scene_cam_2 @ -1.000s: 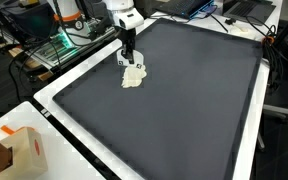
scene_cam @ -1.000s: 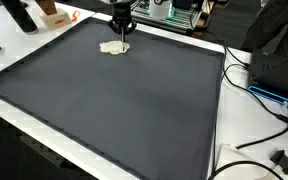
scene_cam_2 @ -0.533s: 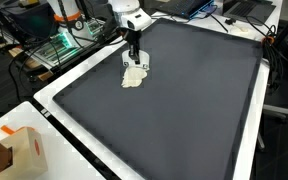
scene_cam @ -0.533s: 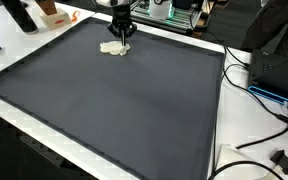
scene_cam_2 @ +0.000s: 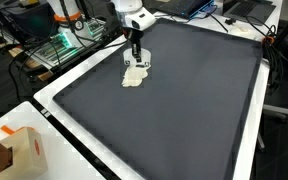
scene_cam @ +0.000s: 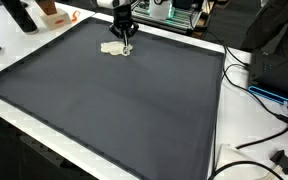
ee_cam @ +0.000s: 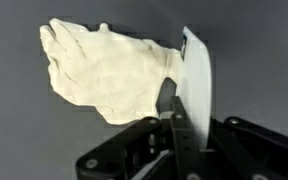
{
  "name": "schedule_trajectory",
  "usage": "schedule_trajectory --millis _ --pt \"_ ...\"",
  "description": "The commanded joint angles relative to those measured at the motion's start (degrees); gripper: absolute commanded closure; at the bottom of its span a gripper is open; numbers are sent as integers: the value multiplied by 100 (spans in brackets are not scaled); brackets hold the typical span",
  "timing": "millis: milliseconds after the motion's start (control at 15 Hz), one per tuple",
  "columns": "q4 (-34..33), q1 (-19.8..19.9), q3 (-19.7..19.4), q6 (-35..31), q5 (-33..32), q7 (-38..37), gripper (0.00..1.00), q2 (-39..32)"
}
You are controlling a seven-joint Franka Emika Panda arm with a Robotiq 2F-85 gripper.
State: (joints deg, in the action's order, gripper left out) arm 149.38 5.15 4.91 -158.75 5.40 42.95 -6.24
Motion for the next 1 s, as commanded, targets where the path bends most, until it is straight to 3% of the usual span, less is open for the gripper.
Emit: schedule_trajectory --millis 0,333,667,933 --pt "122 -82 143 482 425 355 99 237" --pt "114 -313 54 1036 308 60 99 555" --pt "213 -507 -3 829 137 -501 99 1073" --pt "182 -581 -45 935 -391 -1520 99 1499"
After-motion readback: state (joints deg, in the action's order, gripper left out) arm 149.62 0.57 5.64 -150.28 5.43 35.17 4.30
